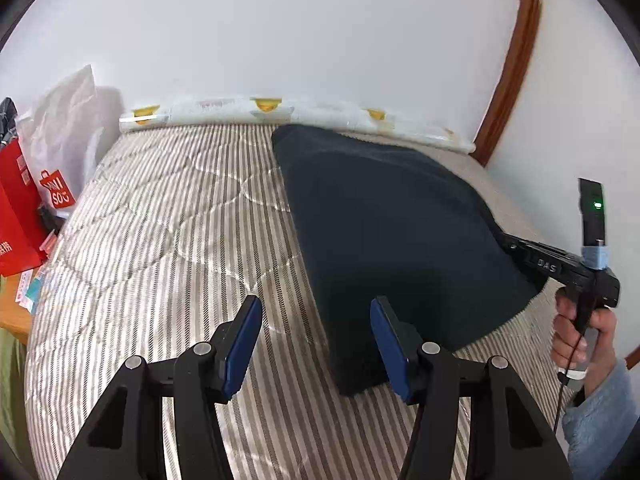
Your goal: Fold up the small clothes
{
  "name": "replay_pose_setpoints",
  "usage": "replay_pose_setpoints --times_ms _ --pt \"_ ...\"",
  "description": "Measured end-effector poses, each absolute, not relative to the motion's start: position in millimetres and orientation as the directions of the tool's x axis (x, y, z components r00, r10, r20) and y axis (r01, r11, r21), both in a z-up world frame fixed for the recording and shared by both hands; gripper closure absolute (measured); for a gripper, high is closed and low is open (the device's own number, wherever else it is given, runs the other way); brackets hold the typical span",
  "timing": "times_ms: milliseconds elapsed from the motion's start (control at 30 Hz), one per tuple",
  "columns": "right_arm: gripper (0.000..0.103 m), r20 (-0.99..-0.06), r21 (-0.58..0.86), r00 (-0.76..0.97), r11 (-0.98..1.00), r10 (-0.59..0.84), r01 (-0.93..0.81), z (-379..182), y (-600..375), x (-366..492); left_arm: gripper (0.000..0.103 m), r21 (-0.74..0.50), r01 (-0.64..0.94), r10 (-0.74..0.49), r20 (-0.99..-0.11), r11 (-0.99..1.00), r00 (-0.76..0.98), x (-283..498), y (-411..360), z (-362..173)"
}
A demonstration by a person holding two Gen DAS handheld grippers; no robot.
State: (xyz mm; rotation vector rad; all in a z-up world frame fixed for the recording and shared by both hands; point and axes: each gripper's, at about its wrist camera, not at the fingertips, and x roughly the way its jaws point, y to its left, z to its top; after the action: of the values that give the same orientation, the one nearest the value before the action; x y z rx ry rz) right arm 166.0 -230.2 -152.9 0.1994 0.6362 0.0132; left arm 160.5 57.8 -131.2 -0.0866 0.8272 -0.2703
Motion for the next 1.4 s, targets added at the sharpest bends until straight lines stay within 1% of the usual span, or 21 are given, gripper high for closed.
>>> replay_pose_setpoints --times_ms 100,133,200,267,333,400,533,567,633,667,700,733,900,1000,1067,1133,1167,1200,1233,1333,1400 --pt "0.098 -0.554 0.182 0.827 0.983 0.094 0.01 -144.5 -232.5 155.4 0.049 -0.188 0.196 -0.27 -0.742 0.962 0.613 172.8 56.0 -143.9" --pt "0.098 -0.522 0.204 0.847 0.979 0.104 0.006 -139.6 -241.8 145.9 0.049 -0.196 0.199 -0.278 -0.741 0.96 0.611 173.0 54.7 -145.4" --pt "0.099 -0.505 0.277 0.851 0.961 0.142 0.005 -138.4 -261.5 140.6 0.047 -0.215 0.212 -0.301 -0.735 0.953 0.608 172.2 55.3 -147.3" --pt "0.099 -0.521 0.308 0.84 0.951 0.149 0.023 -142.8 -270.7 146.1 0.047 -0.217 0.214 -0.304 -0.734 0.952 0.608 172.2 54.3 -147.6" --pt "0.099 -0.545 0.282 0.828 0.959 0.134 0.03 -144.2 -264.9 150.7 0.047 -0.208 0.216 -0.298 -0.734 0.954 0.61 172.3 53.4 -146.0" --pt "0.098 -0.542 0.232 0.835 0.972 0.099 0.035 -140.0 -256.0 148.5 0.047 -0.2 0.224 -0.298 -0.731 0.954 0.614 170.2 54.3 -144.0" --pt "0.095 -0.537 0.228 0.838 0.973 0.095 0.036 -129.0 -256.5 153.9 0.047 -0.185 0.221 -0.285 -0.733 0.957 0.618 172.1 58.6 -142.2" --pt "0.093 -0.538 0.221 0.838 0.974 0.09 0.038 -124.4 -258.0 159.2 0.047 -0.183 0.218 -0.281 -0.733 0.959 0.62 173.8 59.5 -141.8" --pt "0.084 -0.554 0.215 0.829 0.975 0.082 0.047 -116.5 -261.0 174.3 0.048 -0.18 0.206 -0.27 -0.734 0.962 0.624 178.8 61.0 -139.6" --pt "0.071 -0.565 0.217 0.82 0.975 0.084 0.049 -112.7 -262.2 185.3 0.048 -0.178 0.198 -0.264 -0.735 0.964 0.624 182.3 61.7 -138.1" --pt "0.061 -0.58 0.216 0.81 0.975 0.087 0.05 -109.2 -262.9 198.4 0.048 -0.173 0.191 -0.255 -0.738 0.966 0.625 185.7 61.8 -136.4" --pt "0.059 -0.591 0.214 0.802 0.976 0.088 0.051 -107.1 -263.2 208.5 0.048 -0.165 0.188 -0.247 -0.739 0.968 0.627 188.4 61.1 -135.0" --pt "0.059 -0.664 0.223 0.739 0.973 0.114 0.051 -105.9 -262.4 264.8 0.048 -0.124 0.187 -0.216 -0.743 0.975 0.633 200.4 55.3 -130.6" --pt "0.059 -0.703 0.274 0.695 0.959 0.149 0.072 -116.0 -267.6 292.9 0.048 -0.116 0.187 -0.21 -0.748 0.975 0.63 205.0 53.6 -131.8" --pt "0.059 -0.702 0.311 0.689 0.948 0.181 0.068 -120.1 -270.2 301.4 0.048 -0.114 0.189 -0.21 -0.751 0.975 0.626 207.7 52.8 -133.8" --pt "0.061 -0.702 0.329 0.683 0.942 0.199 0.063 -124.0 -272.0 306.7 0.048 -0.113 0.191 -0.209 -0.755 0.975 0.621 210.1 50.9 -136.2" --pt "0.069 -0.695 0.341 0.685 0.939 0.219 0.045 -124.9 -272.1 307.8 0.048 -0.113 0.192 -0.209 -0.758 0.975 0.618 211.3 50.2 -137.6" --pt "0.088 -0.69 0.35 0.683 0.937 0.24 0.024 -125.1 -270.5 307.8 0.048 -0.113 0.192 -0.21 -0.76 0.975 0.616 212.3 49.7 -139.0" --pt "0.098 -0.684 0.355 0.68 0.935 0.266 -0.009 -124.4 -267.8 306.9 0.048 -0.114 0.192 -0.21 -0.76 0.975 0.615 212.4 49.6 -139.6" --pt "0.099 -0.647 0.245 0.74 0.969 0.184 -0.028 -111.6 -261.3 293.8 0.048 -0.121 0.192 -0.216 -0.759 0.974 0.614 212.0 49.6 -138.8" --pt "0.099 -0.613 0.263 0.77 0.965 0.179 -0.015 -106.7 -270.0 286.6 0.048 -0.131 0.194 -0.224 -0.757 0.972 0.613 210.6 49.7 -137.2"
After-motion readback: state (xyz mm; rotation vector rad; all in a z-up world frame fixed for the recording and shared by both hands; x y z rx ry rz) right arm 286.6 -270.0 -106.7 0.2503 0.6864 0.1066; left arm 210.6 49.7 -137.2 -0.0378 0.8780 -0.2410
